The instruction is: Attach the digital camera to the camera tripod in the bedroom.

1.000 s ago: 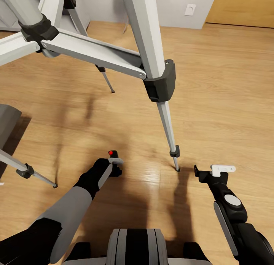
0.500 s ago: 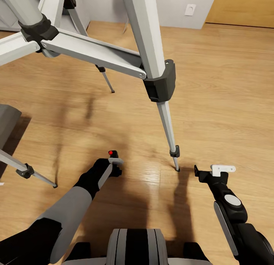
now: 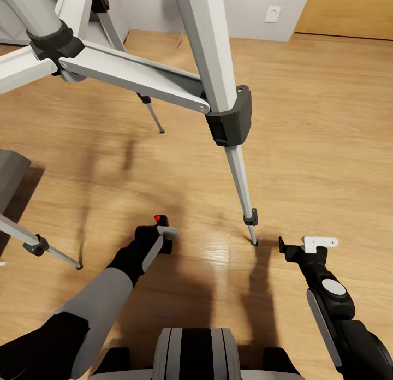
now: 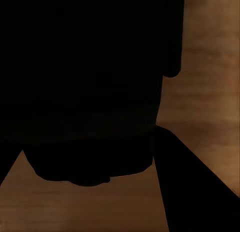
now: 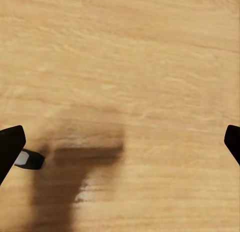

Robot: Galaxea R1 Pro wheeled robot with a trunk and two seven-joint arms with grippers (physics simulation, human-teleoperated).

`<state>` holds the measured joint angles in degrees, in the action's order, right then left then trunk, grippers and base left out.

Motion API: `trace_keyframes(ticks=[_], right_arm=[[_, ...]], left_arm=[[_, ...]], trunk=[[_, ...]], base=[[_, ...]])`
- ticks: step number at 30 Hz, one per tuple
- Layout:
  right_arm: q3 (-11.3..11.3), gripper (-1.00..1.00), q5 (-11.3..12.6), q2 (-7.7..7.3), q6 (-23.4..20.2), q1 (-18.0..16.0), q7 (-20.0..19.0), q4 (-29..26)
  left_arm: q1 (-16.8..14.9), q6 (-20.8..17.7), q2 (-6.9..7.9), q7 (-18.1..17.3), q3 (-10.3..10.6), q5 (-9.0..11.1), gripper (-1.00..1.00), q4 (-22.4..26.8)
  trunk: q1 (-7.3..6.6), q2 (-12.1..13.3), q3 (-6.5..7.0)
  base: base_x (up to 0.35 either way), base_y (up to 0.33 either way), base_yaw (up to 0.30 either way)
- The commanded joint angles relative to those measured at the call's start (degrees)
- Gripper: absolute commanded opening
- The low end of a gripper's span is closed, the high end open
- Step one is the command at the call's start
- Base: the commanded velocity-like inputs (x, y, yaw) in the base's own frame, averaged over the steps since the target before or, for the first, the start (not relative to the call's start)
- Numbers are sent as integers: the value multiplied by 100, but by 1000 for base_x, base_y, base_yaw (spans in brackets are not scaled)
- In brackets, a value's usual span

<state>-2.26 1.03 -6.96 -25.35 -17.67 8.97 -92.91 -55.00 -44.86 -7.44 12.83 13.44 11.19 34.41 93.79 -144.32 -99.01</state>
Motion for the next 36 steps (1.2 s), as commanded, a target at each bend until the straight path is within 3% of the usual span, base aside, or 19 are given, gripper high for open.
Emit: trace_keyframes(ticks=[1, 13, 23, 36], right_arm=[[5, 100, 11, 1, -32, -1, 26, -8], [-2, 100, 11, 2, -32, -5, 26, -8], [-3, 100, 11, 2, -32, -2, 26, -8], [-3, 100, 11, -1, -32, -5, 26, -8]], left_arm=[[-2, -23, 5, 35, 43, 58, -100, -1], [-2, -23, 21, 31, 53, 50, -100, 4], [-2, -36, 15, 35, 61, 58, -100, 473], [-2, -49, 15, 35, 62, 58, -100, 545]], trunk=[[-1, -1, -1], [-1, -1, 98], [-1, -1, 190], [-1, -1, 310]], base=[[0, 0, 0], [0, 0, 0], [-348, 0, 0], [-350, 0, 0]])
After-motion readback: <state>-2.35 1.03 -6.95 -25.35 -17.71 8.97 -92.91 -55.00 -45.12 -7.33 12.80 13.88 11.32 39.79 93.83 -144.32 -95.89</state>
